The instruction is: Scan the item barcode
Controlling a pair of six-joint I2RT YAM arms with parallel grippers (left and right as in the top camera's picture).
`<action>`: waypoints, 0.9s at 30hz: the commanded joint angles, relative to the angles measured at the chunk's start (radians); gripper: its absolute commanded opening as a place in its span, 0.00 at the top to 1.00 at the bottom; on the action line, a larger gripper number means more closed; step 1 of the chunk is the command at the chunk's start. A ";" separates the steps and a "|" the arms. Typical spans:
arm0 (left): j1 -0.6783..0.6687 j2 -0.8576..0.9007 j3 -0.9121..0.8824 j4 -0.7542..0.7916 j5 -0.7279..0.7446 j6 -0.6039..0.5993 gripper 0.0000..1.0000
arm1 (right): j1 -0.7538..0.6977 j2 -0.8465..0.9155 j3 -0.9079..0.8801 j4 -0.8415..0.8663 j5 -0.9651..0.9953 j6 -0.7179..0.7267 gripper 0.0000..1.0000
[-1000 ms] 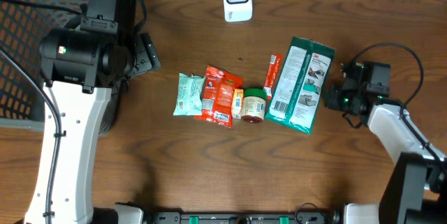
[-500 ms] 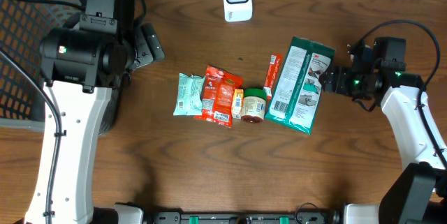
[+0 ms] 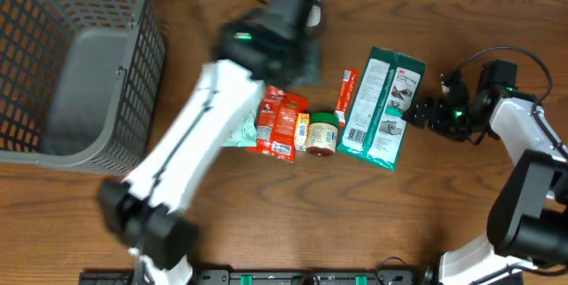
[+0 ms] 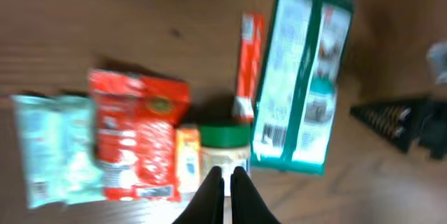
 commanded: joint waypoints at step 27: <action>-0.183 0.569 -0.008 0.446 0.193 0.110 0.93 | -0.063 0.073 -0.123 0.192 -0.134 -0.079 0.22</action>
